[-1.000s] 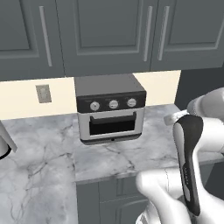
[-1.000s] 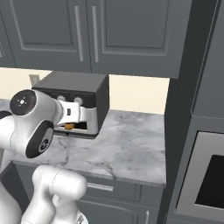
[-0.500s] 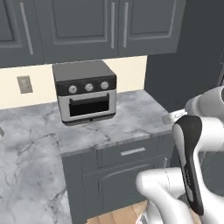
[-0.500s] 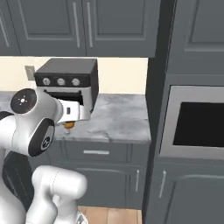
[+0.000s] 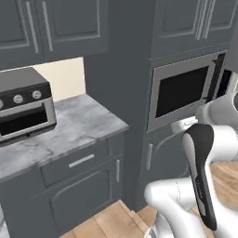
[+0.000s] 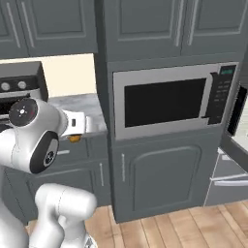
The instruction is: Place the mushroom in the correct fridge rack based on whether it is a fruit or vegetable. Finally, close the fridge door.
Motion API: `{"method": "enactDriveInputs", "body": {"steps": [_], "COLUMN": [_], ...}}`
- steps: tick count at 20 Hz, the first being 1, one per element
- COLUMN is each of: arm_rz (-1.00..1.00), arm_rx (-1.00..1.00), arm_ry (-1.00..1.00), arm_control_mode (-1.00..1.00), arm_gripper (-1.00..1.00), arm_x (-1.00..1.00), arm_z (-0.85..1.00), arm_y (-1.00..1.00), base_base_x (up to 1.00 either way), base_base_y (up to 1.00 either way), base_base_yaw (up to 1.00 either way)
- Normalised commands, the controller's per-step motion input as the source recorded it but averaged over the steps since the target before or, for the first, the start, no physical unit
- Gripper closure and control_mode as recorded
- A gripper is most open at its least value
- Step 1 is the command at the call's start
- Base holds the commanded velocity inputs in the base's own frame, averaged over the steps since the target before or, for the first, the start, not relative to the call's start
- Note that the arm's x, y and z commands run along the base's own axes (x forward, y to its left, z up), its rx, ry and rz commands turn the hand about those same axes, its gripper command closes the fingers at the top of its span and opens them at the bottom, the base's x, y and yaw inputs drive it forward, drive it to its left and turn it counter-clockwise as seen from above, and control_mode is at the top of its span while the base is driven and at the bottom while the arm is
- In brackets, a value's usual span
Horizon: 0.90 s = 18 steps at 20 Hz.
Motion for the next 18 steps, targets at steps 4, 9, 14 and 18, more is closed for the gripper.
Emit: {"method": "enactDriveInputs", "body": {"steps": [4,9,14,18], "arm_rz": [0.0,0.0,0.0,0.0], "arm_rx": [0.0,0.0,0.0,0.0], "arm_ry": [0.0,0.0,0.0,0.0], "arm_control_mode": [1.0,1.0,1.0,1.0], "arm_gripper": [1.0,1.0,1.0,1.0], "arm_x": [0.0,0.0,0.0,0.0], "arm_z": [0.0,0.0,0.0,0.0], "arm_y": [0.0,0.0,0.0,0.0], "base_base_x": [0.0,0.0,0.05,0.4], "base_base_y": [-0.97,-1.0,-1.0,-0.93], "base_base_yaw": [-0.54,-0.51,-0.46,-0.29]}}
